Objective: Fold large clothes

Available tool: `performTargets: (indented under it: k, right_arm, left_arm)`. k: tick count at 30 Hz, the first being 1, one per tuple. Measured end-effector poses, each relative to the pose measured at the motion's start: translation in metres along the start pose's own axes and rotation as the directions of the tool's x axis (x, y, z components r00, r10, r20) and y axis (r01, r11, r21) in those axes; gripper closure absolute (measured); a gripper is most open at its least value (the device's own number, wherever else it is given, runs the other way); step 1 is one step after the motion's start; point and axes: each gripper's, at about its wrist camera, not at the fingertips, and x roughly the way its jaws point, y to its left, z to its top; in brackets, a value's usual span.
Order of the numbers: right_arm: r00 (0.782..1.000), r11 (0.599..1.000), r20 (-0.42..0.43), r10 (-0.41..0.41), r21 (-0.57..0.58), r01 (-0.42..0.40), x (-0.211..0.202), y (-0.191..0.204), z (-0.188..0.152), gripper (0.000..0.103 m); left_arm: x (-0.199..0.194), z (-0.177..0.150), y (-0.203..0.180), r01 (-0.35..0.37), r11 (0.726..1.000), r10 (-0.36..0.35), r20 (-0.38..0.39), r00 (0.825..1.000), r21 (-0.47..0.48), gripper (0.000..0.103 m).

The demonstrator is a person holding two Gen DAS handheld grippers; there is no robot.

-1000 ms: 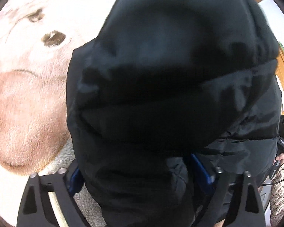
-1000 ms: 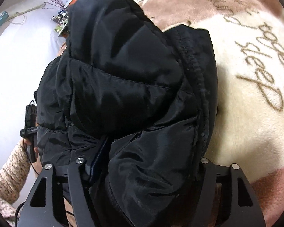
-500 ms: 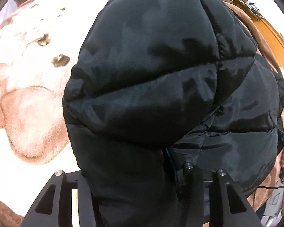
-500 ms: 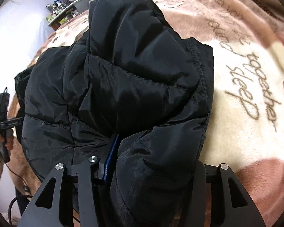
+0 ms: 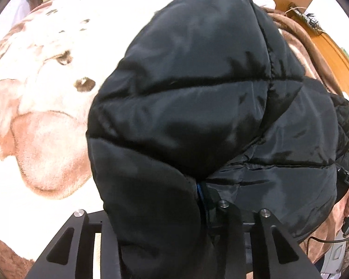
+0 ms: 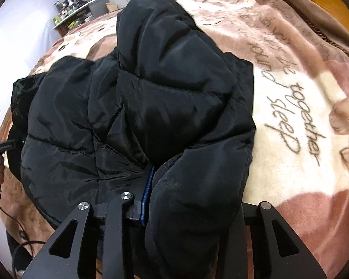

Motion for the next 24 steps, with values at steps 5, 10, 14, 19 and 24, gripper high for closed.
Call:
performTargets:
  k: [5, 10, 14, 19, 24]
  right_arm:
    - [0.998, 1.000, 0.056, -0.005, -0.017, 0.006, -0.025, 0.022, 0.001, 0.073]
    - [0.993, 0.999, 0.118, -0.001, -0.035, 0.005, -0.050, 0.044, 0.002, 0.076]
    - [0.986, 0.999, 0.168, 0.019, -0.039, -0.013, -0.070, 0.055, 0.004, 0.077]
    - [0.978, 0.998, 0.204, 0.042, -0.054, -0.032, -0.086, 0.075, 0.006, 0.078]
    - [0.970, 0.996, 0.230, 0.078, -0.069, -0.063, -0.096, 0.074, -0.002, 0.078]
  left_arm:
    - [-0.023, -0.004, -0.004, 0.026, 0.999, -0.025, 0.056, 0.998, -0.021, 0.071]
    - [-0.043, -0.005, -0.007, 0.051, 0.998, -0.048, 0.095, 0.994, -0.026, 0.073]
    - [-0.067, -0.004, 0.002, 0.082, 0.996, -0.075, 0.139, 0.987, -0.042, 0.074]
    - [-0.080, -0.017, 0.020, 0.089, 0.994, -0.077, 0.180, 0.981, -0.059, 0.074]
    - [-0.096, -0.025, 0.038, 0.078, 0.994, -0.057, 0.248, 0.967, -0.076, 0.074]
